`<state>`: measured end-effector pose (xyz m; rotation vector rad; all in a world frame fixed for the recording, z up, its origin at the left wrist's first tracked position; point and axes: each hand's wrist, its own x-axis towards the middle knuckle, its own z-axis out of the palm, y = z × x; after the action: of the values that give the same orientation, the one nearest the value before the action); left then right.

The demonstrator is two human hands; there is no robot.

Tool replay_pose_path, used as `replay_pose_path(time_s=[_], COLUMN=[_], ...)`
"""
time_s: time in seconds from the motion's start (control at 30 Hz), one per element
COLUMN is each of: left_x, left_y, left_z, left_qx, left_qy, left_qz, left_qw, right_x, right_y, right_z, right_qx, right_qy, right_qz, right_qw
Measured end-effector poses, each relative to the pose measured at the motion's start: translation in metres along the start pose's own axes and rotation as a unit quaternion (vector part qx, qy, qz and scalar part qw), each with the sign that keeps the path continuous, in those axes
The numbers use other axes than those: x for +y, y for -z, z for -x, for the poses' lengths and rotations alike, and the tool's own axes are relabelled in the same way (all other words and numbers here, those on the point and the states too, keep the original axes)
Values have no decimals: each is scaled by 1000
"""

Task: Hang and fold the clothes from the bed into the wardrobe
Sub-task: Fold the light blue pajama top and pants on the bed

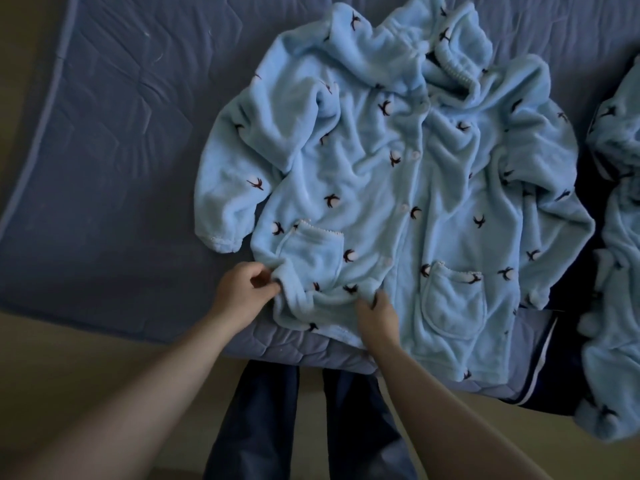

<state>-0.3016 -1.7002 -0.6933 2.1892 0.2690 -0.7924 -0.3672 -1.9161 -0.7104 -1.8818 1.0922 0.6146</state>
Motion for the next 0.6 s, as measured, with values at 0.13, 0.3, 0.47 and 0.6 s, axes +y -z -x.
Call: replay_pose_path(time_s=[0.13,0.3,0.47,0.6], left_x=[-13,-51,-71,-68], left_y=[8,24,11,-6], left_z=[14,49,57,50], left_qx=[45,98,98,118], left_qy=[5,52,58,67], left_qz=[26,-22,-84,-105], left_qw=[999,994,990,985], right_x=[4,28,37,42], right_y=[17,15,-7,-17], right_z=[-1,5,6,5], right_qx=[75,-11,-24,-7], right_qy=[73,30,-1,6], right_qz=[-24,108,142,157], right_qw=[994,994,990,988])
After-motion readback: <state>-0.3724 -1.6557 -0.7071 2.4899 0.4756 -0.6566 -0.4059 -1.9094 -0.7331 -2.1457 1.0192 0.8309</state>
